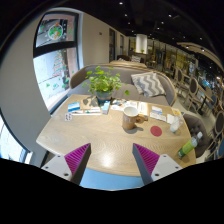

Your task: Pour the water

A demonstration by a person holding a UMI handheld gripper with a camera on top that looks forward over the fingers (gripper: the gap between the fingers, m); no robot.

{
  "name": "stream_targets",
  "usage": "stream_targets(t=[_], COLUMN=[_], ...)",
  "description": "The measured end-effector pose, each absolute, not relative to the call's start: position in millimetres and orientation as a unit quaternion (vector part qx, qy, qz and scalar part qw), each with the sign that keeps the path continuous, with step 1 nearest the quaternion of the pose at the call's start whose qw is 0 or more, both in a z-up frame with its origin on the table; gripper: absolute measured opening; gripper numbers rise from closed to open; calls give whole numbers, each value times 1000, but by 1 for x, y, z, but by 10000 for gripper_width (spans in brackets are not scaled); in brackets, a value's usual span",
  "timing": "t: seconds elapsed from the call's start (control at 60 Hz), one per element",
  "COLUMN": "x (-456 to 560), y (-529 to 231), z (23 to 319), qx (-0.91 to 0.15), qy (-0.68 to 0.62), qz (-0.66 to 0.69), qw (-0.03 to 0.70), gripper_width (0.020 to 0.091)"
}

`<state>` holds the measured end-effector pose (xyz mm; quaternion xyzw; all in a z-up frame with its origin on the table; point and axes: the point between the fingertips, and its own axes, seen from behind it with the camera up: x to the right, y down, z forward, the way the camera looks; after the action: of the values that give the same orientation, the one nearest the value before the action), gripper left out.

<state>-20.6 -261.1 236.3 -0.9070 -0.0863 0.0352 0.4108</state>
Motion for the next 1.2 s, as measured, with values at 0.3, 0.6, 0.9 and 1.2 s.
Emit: stream_targets(t=[0.3, 0.6, 0.9, 1.2], x=[146, 311, 403, 427], y=[-261, -261, -204, -146], z=[187, 118, 73, 49], qx=[-906, -909, -890, -876], qy=[-28, 28, 65, 42], qz=[5, -24, -37, -50], qw=[422, 415, 449, 477], gripper_width=[852, 851, 849, 743])
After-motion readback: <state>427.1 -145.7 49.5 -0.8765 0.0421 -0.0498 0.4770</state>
